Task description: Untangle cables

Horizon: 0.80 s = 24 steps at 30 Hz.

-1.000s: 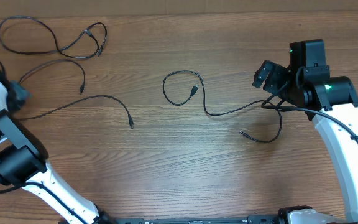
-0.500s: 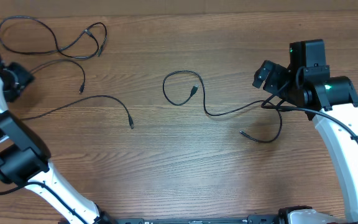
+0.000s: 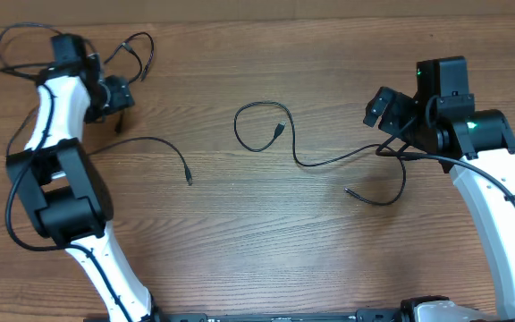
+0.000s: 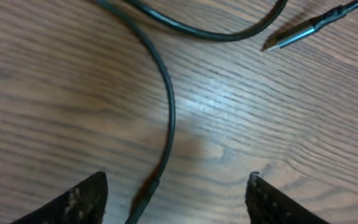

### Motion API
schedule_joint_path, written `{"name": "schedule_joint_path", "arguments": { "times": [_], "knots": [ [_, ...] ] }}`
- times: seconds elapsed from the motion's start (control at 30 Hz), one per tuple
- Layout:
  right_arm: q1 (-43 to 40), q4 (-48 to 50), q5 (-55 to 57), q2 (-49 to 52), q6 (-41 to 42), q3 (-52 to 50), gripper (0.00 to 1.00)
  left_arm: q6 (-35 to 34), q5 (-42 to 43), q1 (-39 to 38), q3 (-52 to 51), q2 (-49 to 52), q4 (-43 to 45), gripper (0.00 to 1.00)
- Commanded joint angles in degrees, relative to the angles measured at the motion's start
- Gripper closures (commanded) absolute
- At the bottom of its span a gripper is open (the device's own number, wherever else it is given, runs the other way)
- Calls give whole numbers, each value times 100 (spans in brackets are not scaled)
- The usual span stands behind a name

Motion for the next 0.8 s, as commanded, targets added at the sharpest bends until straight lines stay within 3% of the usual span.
{"name": "schedule_joint_path", "arguments": {
  "times": [0.0, 0.17, 0.53, 0.63, 0.7, 0.77],
  "knots": [
    [-13, 9, 59, -11, -17, 7, 0, 109, -702, -42, -299, -9, 227, 29],
    [-13, 9, 59, -11, -17, 7, 0, 109, -763, -31, -658, -7, 656, 29],
    [-13, 9, 59, -11, -17, 7, 0, 387, -229, -39, -1032, 76, 813, 51],
    [-13, 9, 59, -11, -17, 7, 0, 374, -229, -39, -1038, 197, 708, 71],
    [-13, 9, 59, -11, -17, 7, 0, 330, -229, -39, -1036, 223, 608, 92],
    [-13, 9, 59, -11, -17, 7, 0, 144, -267, -28, -1023, 201, 483, 96]
  ]
}}
